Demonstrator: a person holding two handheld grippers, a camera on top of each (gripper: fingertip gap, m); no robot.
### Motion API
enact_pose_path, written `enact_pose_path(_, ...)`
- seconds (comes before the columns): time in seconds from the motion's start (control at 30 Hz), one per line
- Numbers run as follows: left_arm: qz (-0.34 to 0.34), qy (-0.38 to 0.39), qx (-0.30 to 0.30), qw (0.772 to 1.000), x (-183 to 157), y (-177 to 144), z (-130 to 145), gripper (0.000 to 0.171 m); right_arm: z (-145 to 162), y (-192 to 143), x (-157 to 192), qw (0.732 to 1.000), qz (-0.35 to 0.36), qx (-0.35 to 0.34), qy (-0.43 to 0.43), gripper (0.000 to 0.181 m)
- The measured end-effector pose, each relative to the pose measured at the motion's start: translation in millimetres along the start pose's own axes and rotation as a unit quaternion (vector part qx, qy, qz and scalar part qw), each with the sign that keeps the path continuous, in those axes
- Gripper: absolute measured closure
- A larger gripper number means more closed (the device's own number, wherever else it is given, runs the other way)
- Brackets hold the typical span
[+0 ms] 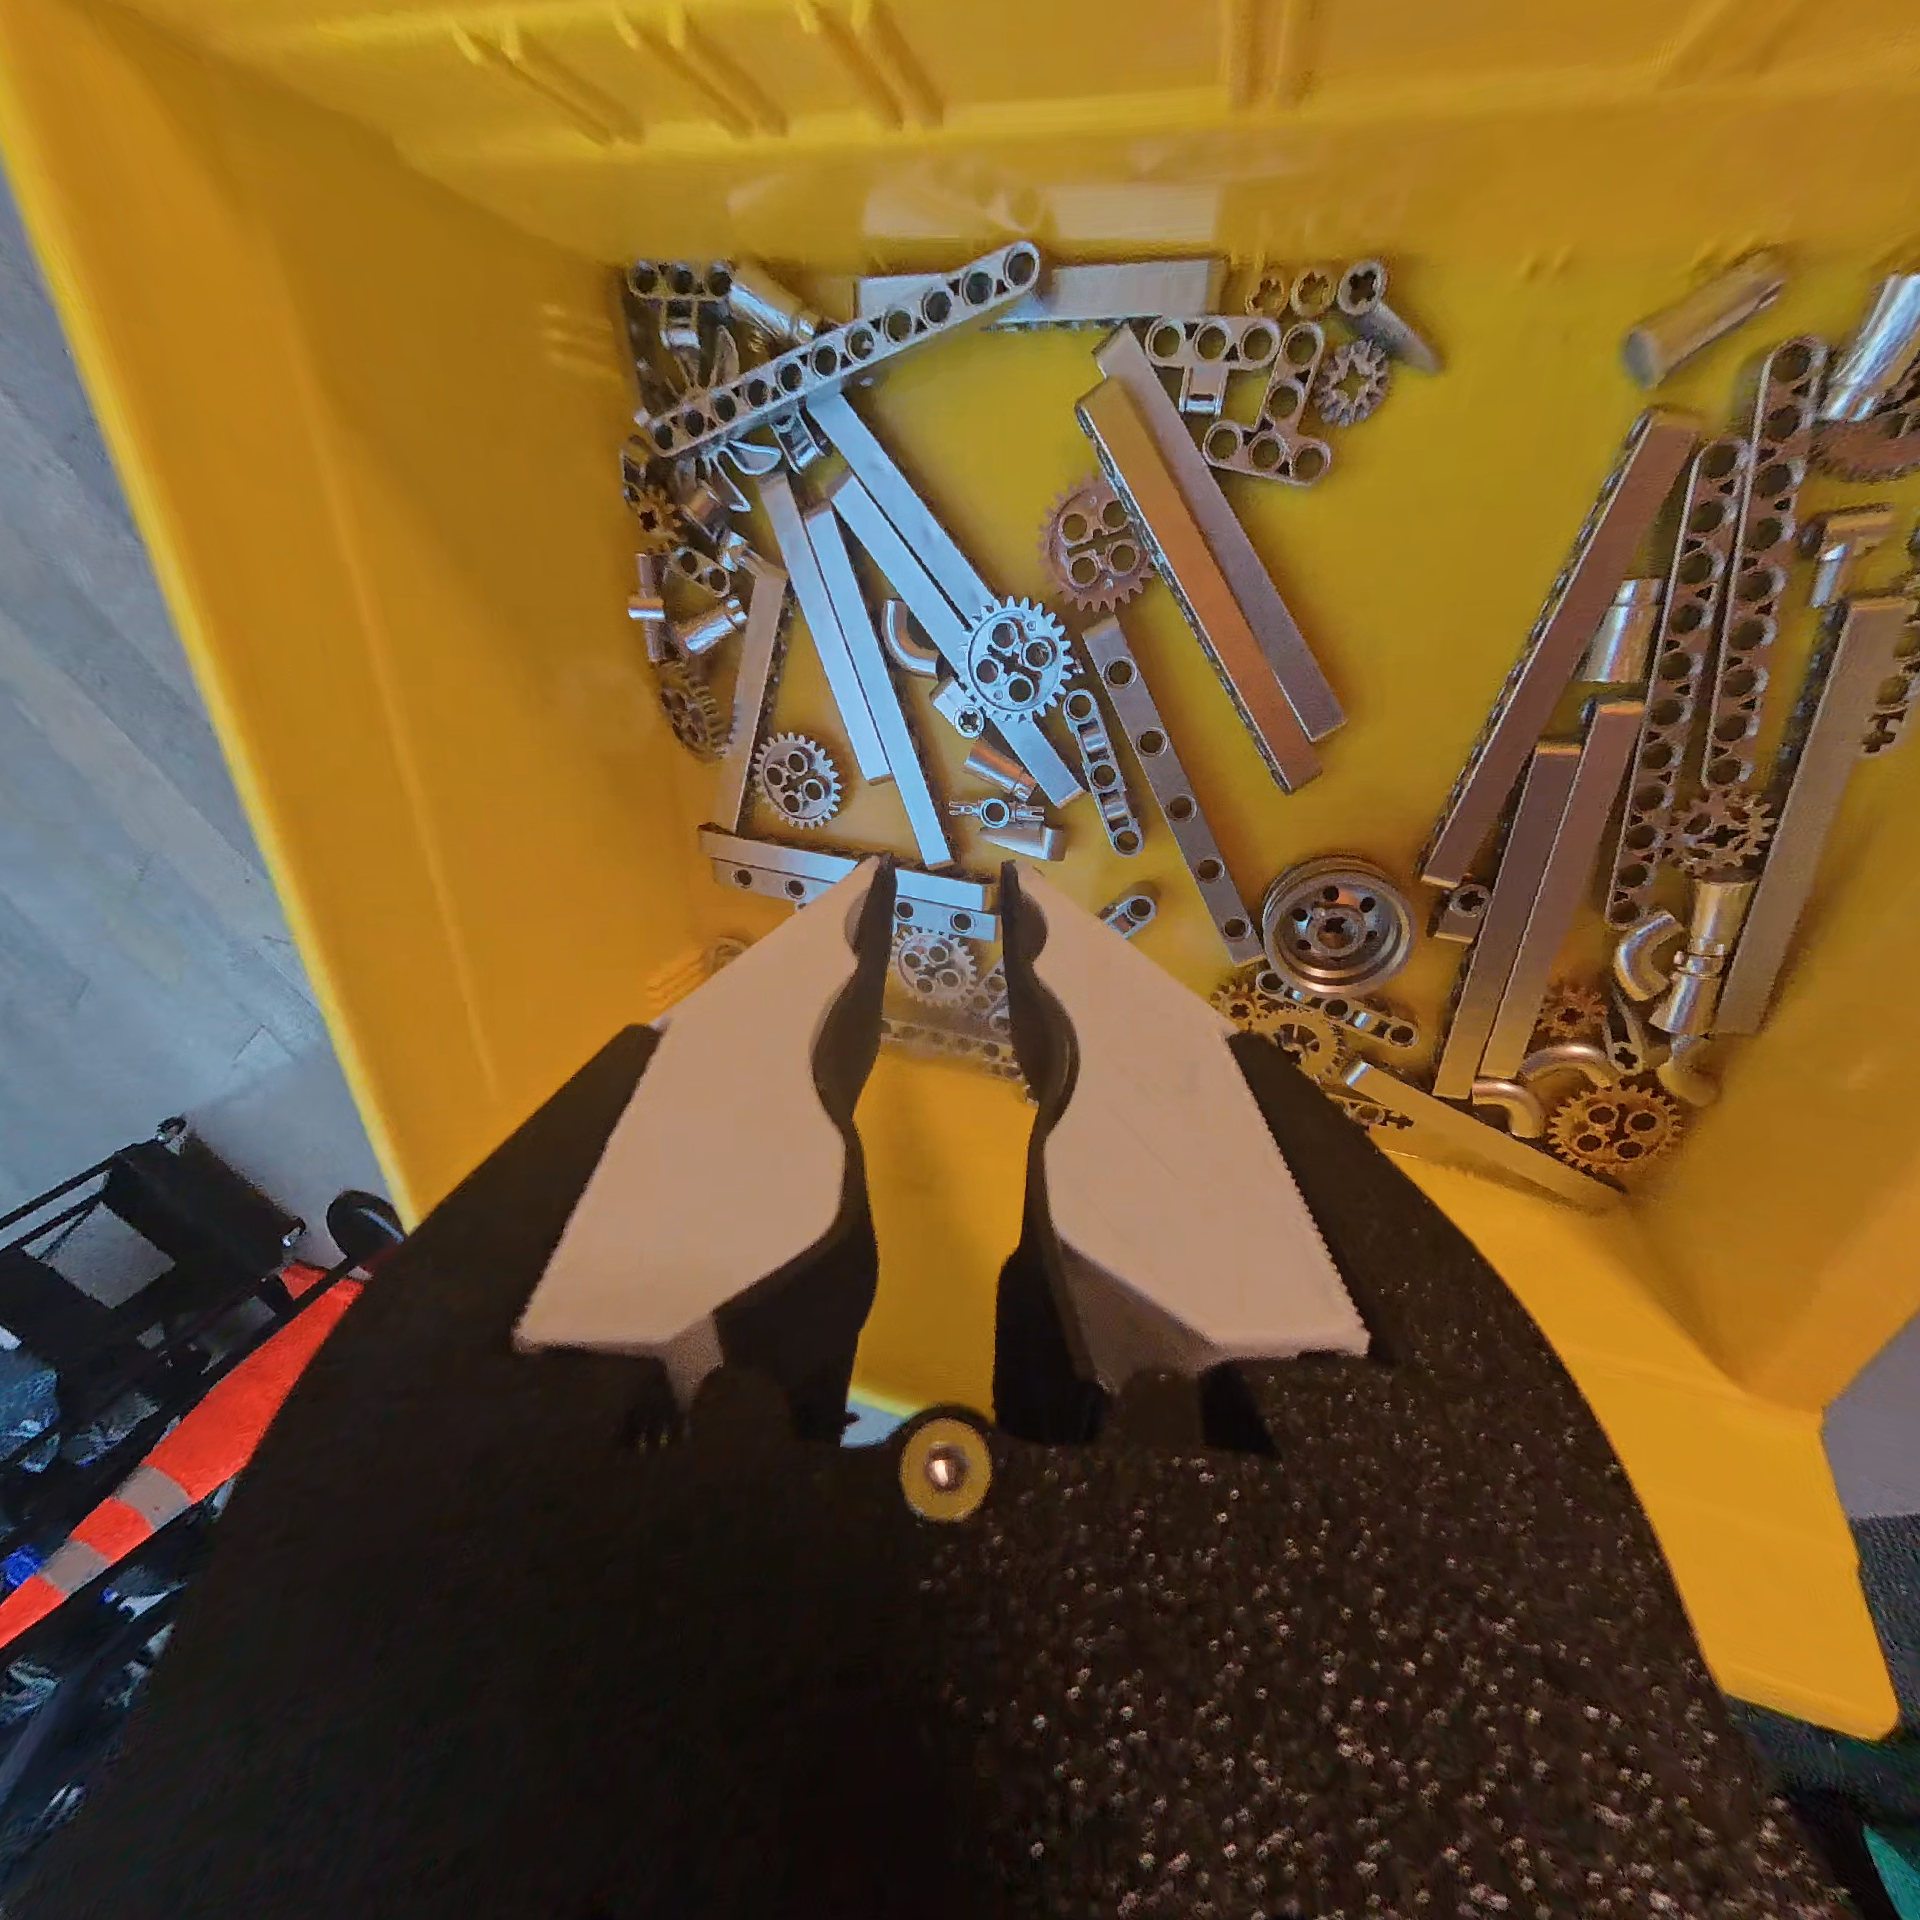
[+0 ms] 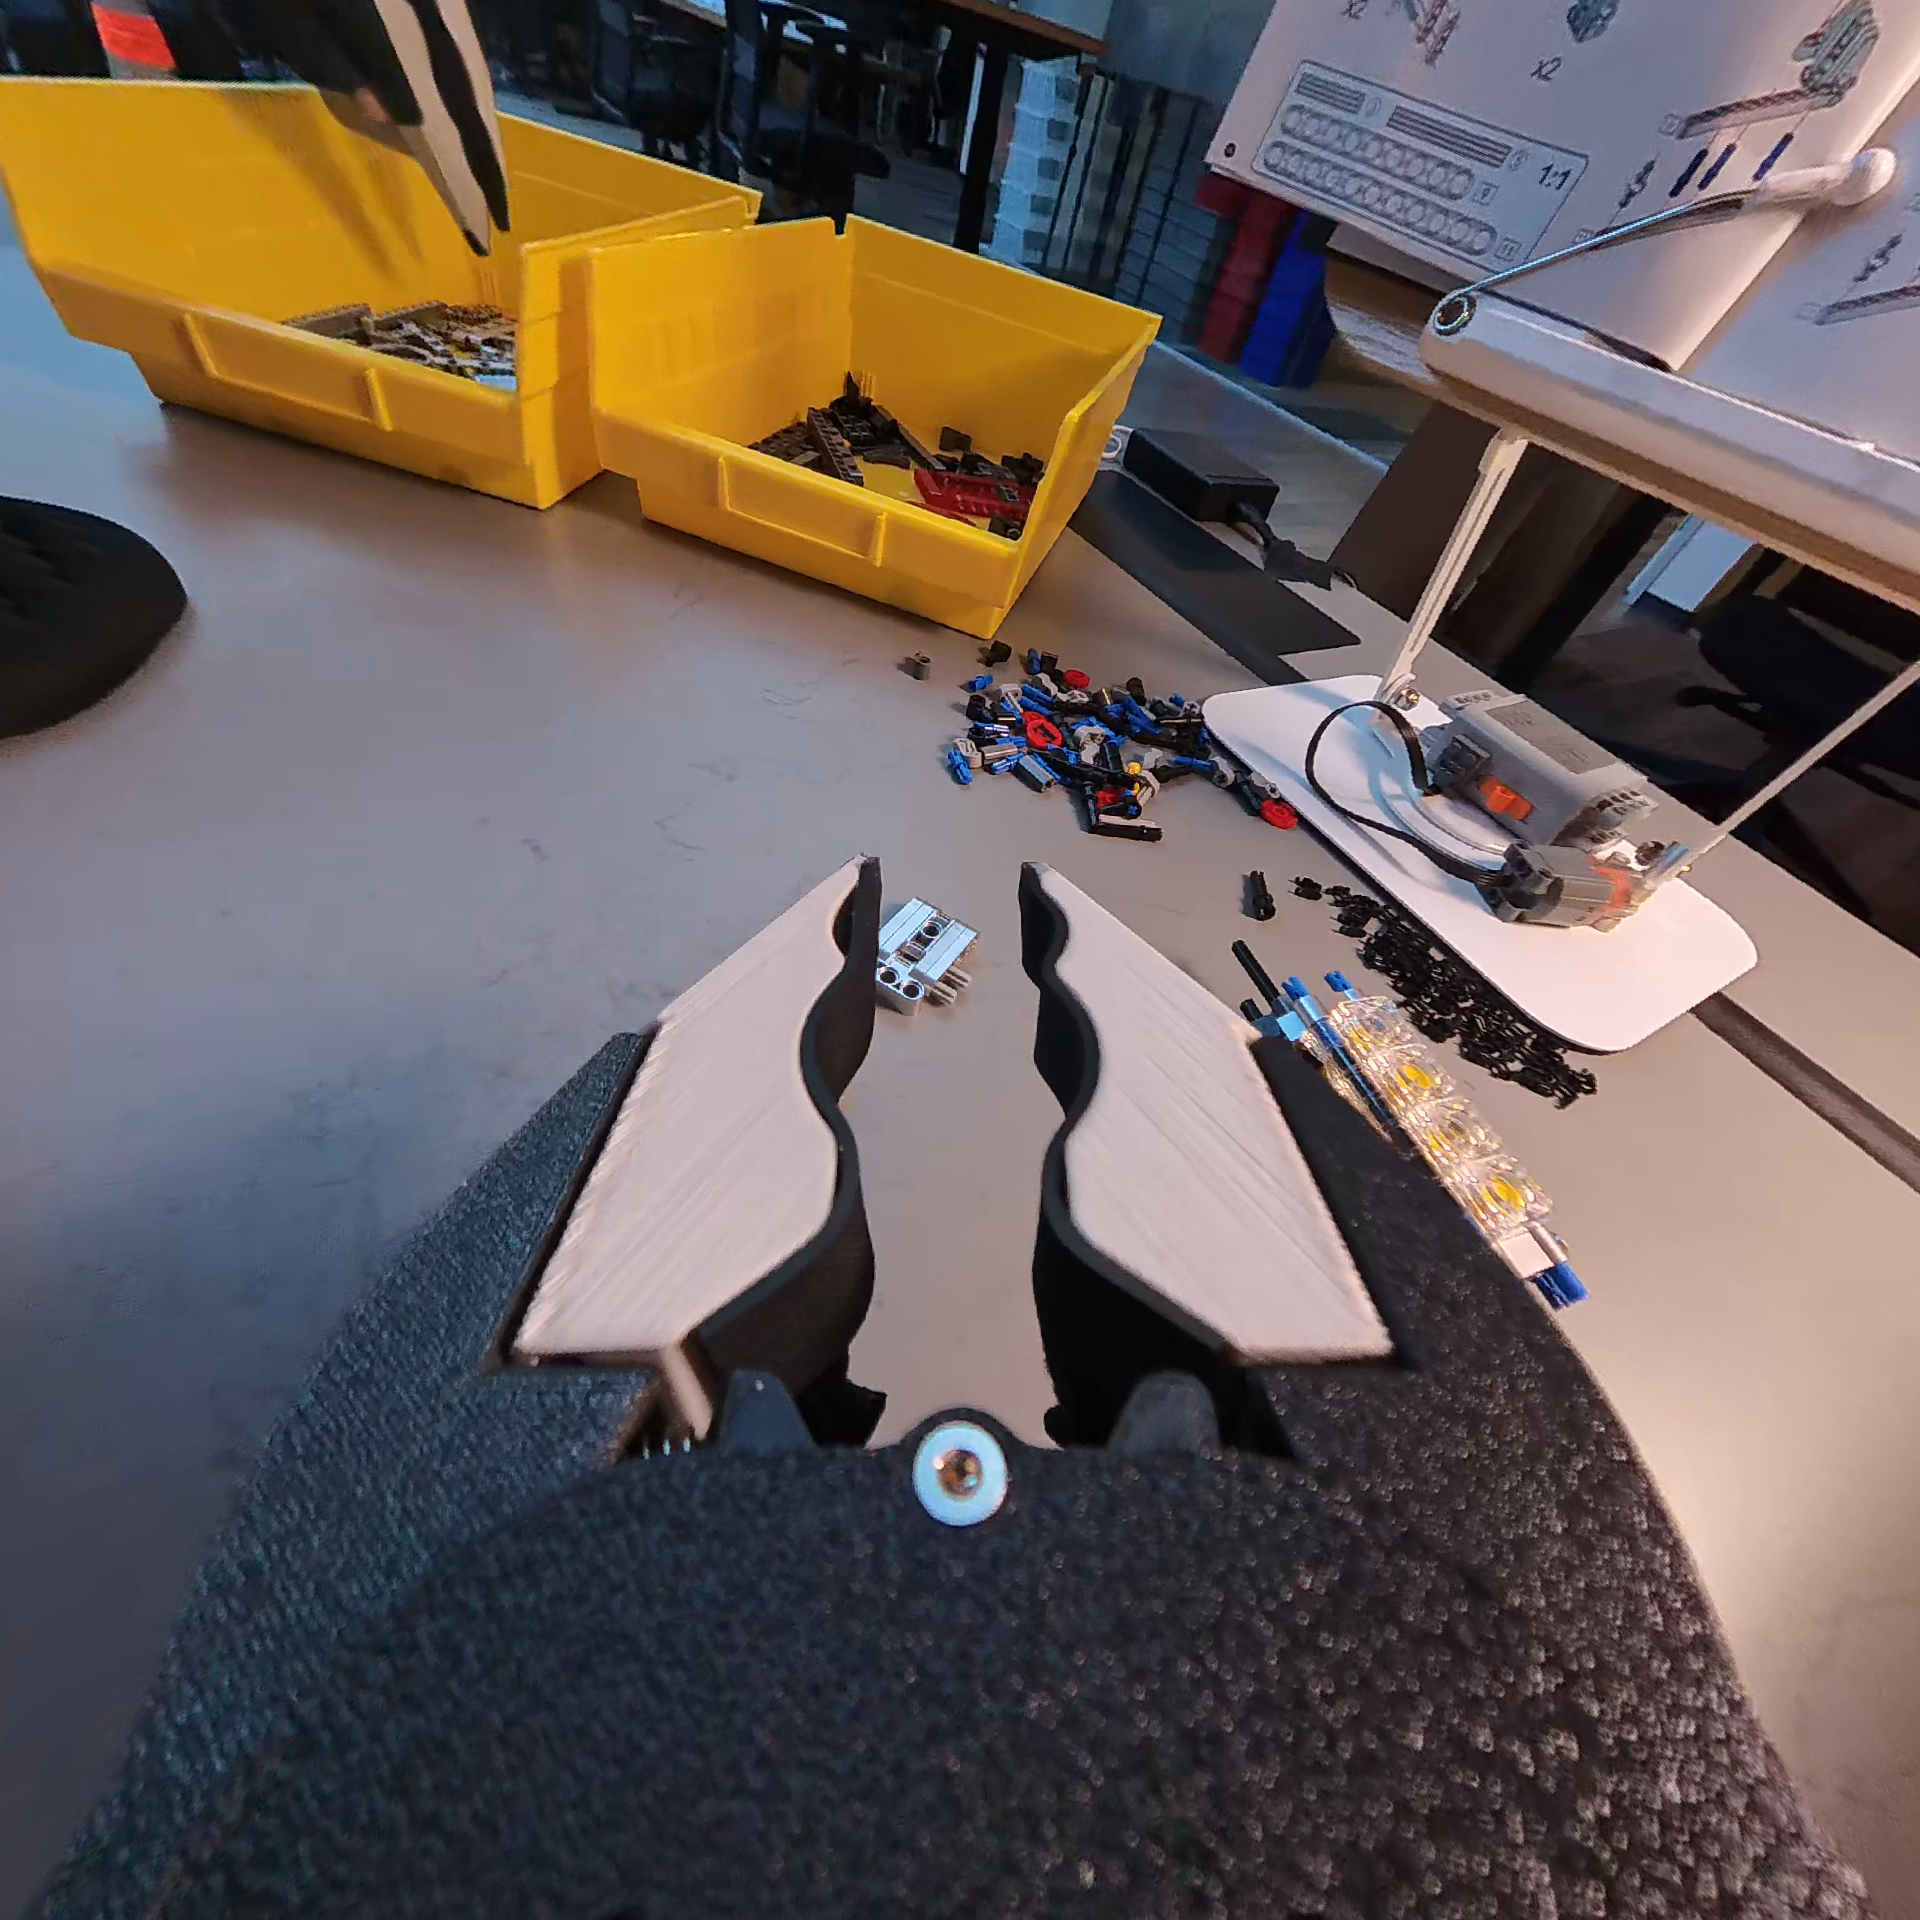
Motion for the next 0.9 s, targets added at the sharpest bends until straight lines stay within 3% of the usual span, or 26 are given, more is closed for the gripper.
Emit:
enact_pose_path(0.27,0.075,0.028,0.056,0.995,-4,34,-2,0.149,0,0,-3,1.000,0.005,0.000,0.008,0.155)
enact_pose_path(0.4,0.111,0.048,0.045,0.992,-18,38,-7,0.147,1,1,-2,1.000,0.004,0.003,0.007,0.155)
enact_pose_path(0.57,0.123,0.063,-0.024,0.990,-36,24,-38,0.149,2,2,-2,1.000,0.004,0.006,0.007,0.155)
enact_pose_path(0.77,0.129,0.092,-0.046,0.986,-60,28,-58,0.141,3,3,-1,1.000,0.003,0.012,0.002,0.155)
enact_pose_path(0.9,0.103,0.106,-0.047,0.988,-58,32,-62,0.152,2,3,-1,1.000,0.005,0.010,0.003,0.155)
Point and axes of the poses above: each gripper's, where its closed fingertips meet, y out along the fingers, z out of its underside, x = y × z across the jaws, the point moved 3 cm from there along -y, back along the fingers, and after that the axes turned 11 degrees about -z, right-handed, at the moved point
